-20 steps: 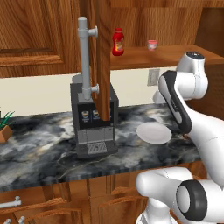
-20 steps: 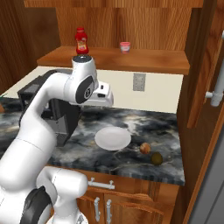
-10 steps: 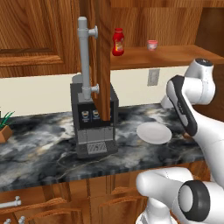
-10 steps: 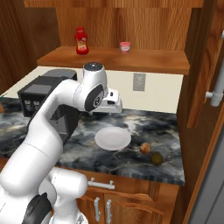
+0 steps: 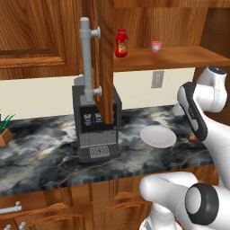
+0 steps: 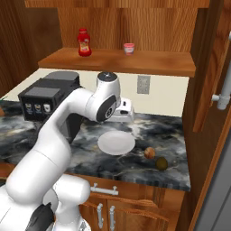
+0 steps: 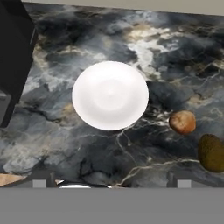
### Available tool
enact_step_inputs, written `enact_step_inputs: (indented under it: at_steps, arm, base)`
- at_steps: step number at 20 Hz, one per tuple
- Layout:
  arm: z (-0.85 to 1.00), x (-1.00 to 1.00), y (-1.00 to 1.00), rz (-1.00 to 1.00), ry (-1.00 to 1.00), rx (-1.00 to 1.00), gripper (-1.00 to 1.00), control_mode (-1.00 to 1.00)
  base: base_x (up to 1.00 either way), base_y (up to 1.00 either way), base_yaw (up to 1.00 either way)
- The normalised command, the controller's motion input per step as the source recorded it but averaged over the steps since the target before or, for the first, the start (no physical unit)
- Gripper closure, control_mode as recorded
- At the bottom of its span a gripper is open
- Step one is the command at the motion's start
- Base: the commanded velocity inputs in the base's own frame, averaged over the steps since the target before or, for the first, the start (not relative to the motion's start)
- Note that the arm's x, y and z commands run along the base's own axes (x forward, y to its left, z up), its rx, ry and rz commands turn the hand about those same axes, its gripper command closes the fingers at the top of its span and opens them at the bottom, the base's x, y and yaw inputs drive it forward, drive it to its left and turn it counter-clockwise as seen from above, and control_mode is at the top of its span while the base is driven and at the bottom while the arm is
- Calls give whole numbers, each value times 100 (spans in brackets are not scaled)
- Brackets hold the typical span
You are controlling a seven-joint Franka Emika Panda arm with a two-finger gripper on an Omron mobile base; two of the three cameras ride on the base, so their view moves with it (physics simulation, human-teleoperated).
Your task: Pick the avocado and bread from the counter and place them on the plate. Then pick the jam from the cabinet and place it next to the plate. Lastly close the cabinet door.
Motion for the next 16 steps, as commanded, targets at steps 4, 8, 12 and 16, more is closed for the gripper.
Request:
enact_step_inputs:
  at_steps: [4, 8, 12, 16]
  arm:
    - [-10, 0, -23, 3, 2, 0, -100, -100]
    - [-12, 0, -21, 4, 0, 0, -100, -100]
    - [-11, 0, -18, 3, 0, 0, -100, -100]
    - [-12, 0, -14, 3, 2, 0, -100, -100]
  base:
    - [0, 0, 0]
    - [0, 0, 0]
    - [0, 0, 0]
    - [0, 0, 0]
